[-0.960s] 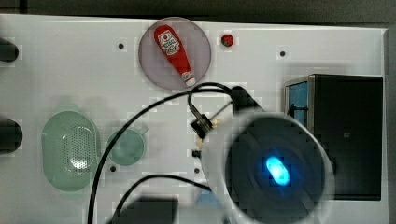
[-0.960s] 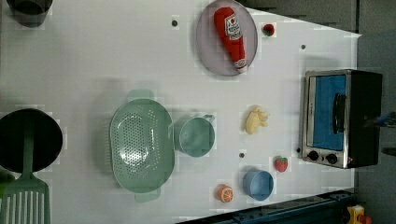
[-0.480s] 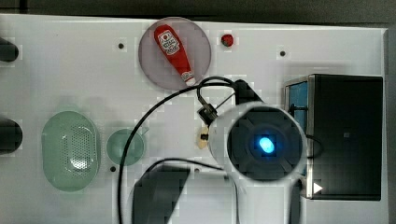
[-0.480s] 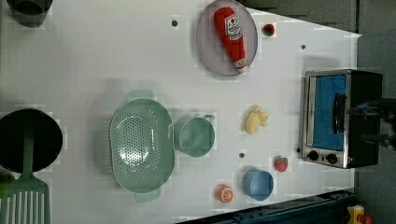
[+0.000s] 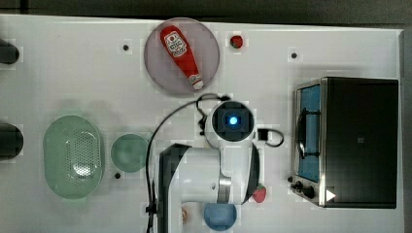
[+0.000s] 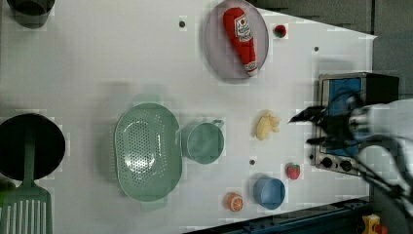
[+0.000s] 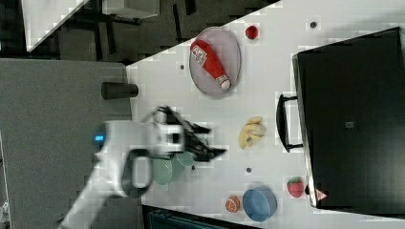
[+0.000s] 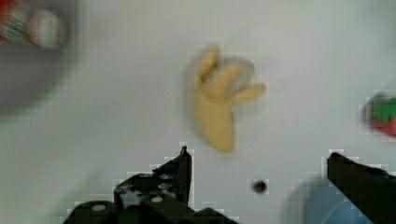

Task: Pick Banana and place it in mug.

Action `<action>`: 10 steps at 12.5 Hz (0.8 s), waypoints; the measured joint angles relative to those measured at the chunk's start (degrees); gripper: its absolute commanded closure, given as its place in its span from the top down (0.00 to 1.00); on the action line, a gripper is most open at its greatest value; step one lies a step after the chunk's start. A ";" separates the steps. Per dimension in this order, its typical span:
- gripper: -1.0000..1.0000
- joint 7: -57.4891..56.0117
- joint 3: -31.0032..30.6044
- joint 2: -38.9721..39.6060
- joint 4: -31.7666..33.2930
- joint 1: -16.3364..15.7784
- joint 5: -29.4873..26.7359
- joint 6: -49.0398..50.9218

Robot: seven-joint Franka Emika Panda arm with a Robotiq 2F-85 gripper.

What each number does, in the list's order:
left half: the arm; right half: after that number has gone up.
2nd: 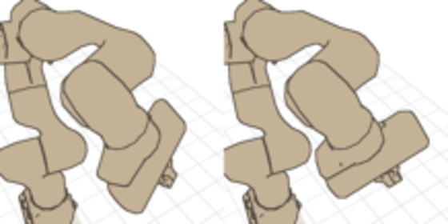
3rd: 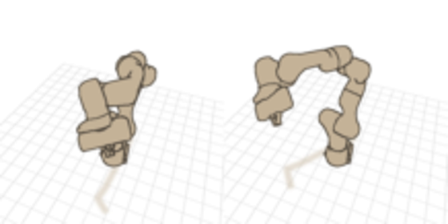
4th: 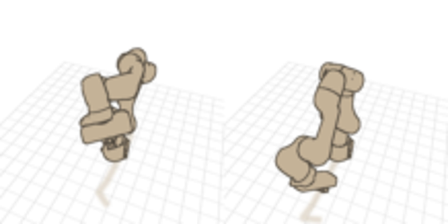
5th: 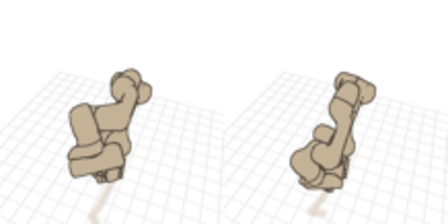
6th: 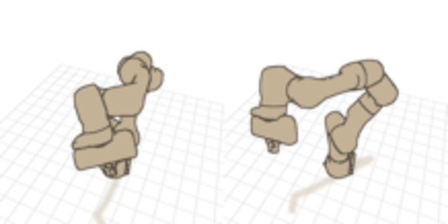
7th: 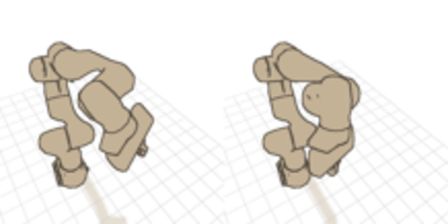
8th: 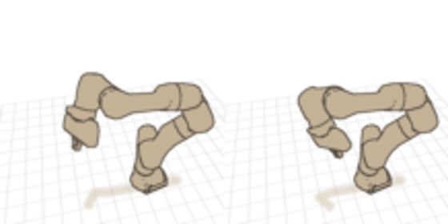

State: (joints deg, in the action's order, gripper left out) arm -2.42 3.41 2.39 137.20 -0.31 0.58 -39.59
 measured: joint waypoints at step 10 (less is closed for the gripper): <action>0.72 -11.08 -1.32 18.92 2.80 0.96 1.02 -24.70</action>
State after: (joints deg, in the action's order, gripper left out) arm -13.50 2.09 21.30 139.99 0.65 1.60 -64.29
